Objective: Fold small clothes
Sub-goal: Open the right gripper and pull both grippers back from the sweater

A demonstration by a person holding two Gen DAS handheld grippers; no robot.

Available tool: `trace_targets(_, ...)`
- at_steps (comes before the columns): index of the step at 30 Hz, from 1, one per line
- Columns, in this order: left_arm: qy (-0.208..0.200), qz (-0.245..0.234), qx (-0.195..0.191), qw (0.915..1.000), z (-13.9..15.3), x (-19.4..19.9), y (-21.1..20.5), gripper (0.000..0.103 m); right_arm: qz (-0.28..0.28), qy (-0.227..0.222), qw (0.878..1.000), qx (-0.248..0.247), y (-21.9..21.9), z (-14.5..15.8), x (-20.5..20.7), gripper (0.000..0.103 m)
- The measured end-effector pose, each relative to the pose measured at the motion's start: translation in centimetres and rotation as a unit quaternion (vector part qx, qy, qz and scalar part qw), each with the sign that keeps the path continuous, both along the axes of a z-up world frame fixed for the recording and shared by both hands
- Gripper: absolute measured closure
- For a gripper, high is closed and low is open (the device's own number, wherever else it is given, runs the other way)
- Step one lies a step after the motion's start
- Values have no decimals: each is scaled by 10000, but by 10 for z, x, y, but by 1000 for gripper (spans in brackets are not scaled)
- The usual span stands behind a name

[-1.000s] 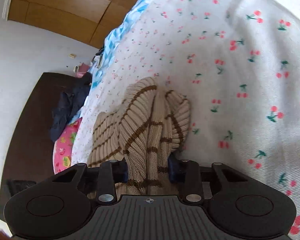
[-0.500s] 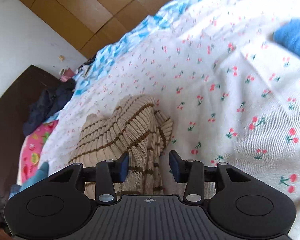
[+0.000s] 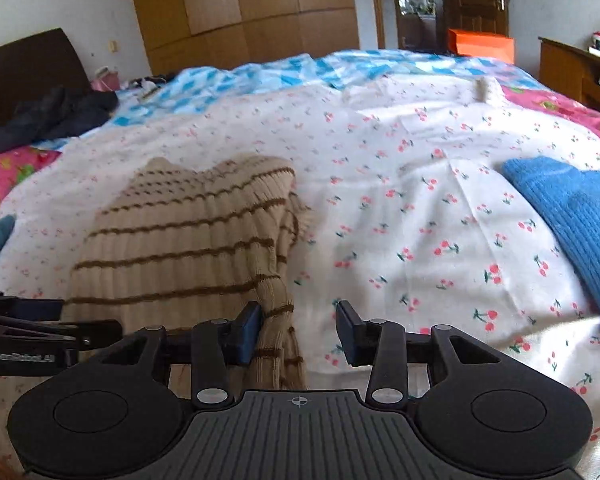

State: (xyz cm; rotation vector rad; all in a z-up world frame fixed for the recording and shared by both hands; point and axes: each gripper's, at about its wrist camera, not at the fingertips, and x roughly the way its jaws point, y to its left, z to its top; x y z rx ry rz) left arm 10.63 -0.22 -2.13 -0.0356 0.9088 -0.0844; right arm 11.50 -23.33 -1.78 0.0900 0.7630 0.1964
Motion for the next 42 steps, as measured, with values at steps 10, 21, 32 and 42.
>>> trace_targets(10,55,49,-172,9998,-3,-5,5,18,-327,-128,9990,281,-6,4,-13,62)
trace_targets(21,103,110,-144,9998,-1,-11,4,16,-705,-743,9947,81,-6,24,-45,60)
trace_targets(32,89,188,11,9998,2,-21,0,13,-176,-171,9990,-366,23,2,-39,58)
trace_targets(42,89,256,145,9995,1,-32,-4,10,-280,-81,9993,-226,17,0,-40,52)
